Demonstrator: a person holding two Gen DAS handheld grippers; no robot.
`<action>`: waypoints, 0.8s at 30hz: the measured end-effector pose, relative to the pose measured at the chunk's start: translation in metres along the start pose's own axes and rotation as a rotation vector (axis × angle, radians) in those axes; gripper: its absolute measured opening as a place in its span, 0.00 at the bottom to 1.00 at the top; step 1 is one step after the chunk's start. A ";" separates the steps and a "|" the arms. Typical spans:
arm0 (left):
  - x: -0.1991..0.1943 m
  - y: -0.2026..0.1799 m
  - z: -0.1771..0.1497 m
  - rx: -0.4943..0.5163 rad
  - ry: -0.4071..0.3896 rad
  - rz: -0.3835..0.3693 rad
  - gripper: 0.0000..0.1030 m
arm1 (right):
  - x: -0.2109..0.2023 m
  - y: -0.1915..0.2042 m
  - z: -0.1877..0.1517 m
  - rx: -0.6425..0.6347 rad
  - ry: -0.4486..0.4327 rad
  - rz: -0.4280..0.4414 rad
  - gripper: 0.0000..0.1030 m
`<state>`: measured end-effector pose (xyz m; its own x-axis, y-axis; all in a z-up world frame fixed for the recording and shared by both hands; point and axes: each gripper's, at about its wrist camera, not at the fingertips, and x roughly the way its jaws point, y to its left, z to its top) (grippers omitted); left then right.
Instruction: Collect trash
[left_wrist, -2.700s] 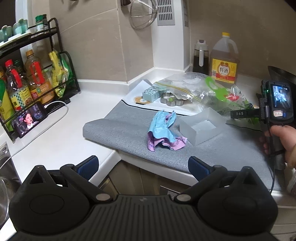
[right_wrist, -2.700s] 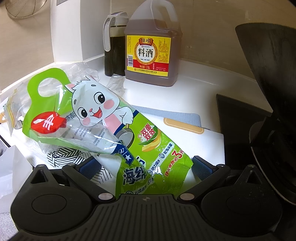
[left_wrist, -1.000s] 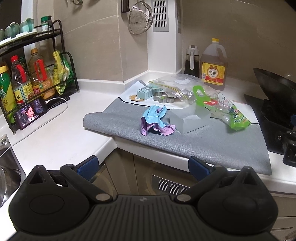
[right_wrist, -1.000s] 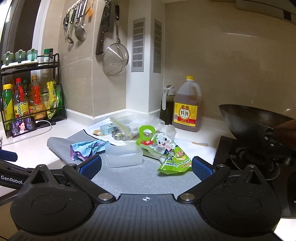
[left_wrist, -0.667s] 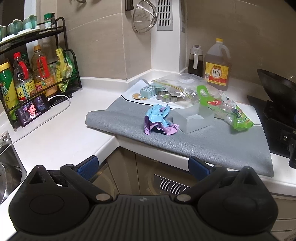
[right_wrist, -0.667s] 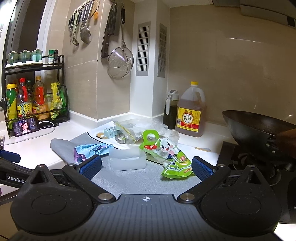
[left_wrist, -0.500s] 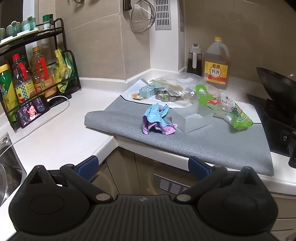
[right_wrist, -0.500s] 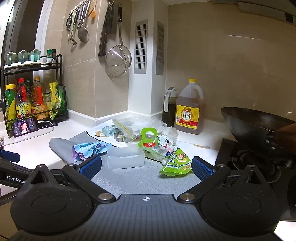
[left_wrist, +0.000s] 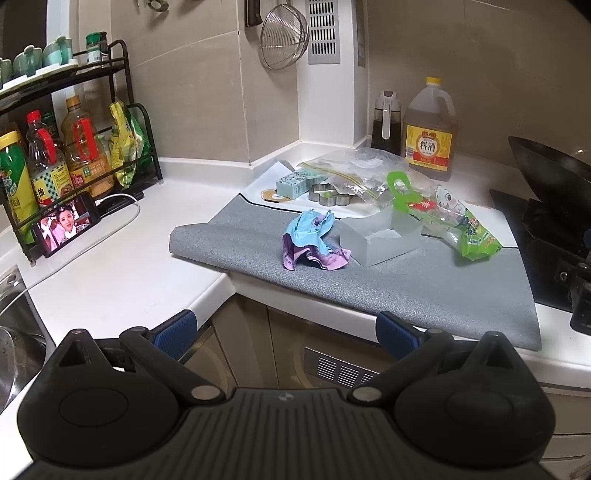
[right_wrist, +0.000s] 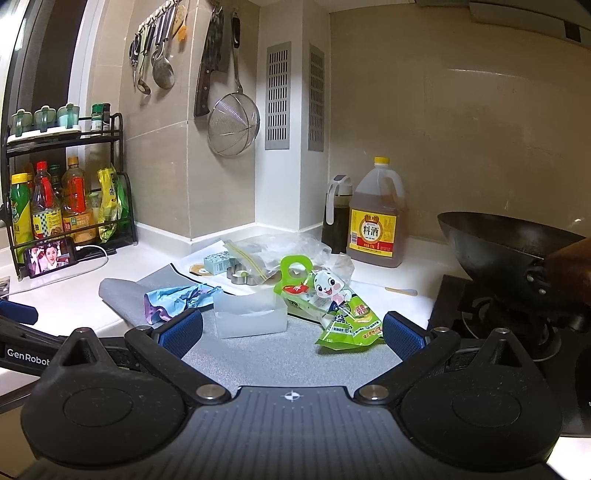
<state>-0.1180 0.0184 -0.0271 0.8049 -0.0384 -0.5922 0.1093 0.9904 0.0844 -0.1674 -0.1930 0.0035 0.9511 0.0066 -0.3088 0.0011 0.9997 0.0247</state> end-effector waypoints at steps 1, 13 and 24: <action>-0.001 0.000 0.000 0.001 -0.001 0.001 1.00 | 0.000 -0.001 0.000 0.002 -0.001 0.001 1.00; -0.001 0.000 -0.003 0.004 0.003 0.009 1.00 | 0.001 -0.001 -0.003 0.009 -0.001 0.010 1.00; -0.001 0.001 -0.005 0.002 -0.001 0.012 1.00 | 0.005 -0.002 -0.004 0.016 0.006 0.012 1.00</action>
<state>-0.1215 0.0206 -0.0299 0.8068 -0.0264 -0.5902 0.1008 0.9905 0.0934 -0.1642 -0.1946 -0.0019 0.9493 0.0189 -0.3137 -0.0054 0.9990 0.0438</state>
